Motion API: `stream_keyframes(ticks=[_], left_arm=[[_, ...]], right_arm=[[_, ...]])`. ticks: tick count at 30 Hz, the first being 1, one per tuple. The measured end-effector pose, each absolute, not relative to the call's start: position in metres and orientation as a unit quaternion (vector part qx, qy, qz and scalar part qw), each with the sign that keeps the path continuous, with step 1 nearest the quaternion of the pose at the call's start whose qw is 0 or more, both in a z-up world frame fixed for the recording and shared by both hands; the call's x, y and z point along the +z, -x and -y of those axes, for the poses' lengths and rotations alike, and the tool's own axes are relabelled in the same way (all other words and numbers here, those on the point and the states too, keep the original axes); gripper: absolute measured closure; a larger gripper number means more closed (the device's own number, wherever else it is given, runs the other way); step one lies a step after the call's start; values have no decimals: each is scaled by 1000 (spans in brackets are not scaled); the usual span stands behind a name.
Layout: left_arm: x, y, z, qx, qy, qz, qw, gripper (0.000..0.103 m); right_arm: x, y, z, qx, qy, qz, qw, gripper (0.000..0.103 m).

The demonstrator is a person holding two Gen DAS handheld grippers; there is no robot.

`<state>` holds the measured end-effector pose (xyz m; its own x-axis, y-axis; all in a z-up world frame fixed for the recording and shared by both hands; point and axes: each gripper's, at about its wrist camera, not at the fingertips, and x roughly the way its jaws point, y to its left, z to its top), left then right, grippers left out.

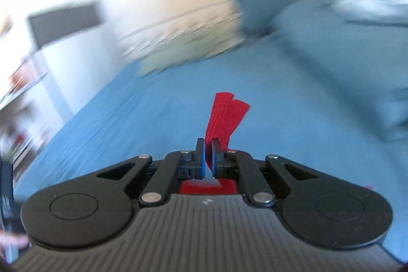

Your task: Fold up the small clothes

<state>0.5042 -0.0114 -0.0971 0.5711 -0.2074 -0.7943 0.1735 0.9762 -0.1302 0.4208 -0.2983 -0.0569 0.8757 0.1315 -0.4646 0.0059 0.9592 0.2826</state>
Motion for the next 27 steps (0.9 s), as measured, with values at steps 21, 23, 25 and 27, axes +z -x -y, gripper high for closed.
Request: stream_keyframes(ticks=[21, 23, 25, 27], left_arm=[[-133, -485, -31, -140, 92, -494, 853, 0], [-129, -484, -17, -155, 86, -490, 853, 1], [-130, -487, 0, -169, 83, -490, 851, 3], [-133, -487, 13, -179, 83, -490, 849, 8]], right_arm=[[-171, -413, 185, 108, -17, -354, 929, 20], [-162, -401, 192, 84, 5, -343, 935, 12], [-156, -388, 210, 58, 14, -348, 936, 9], [-152, -371, 234, 30, 12, -351, 936, 3]])
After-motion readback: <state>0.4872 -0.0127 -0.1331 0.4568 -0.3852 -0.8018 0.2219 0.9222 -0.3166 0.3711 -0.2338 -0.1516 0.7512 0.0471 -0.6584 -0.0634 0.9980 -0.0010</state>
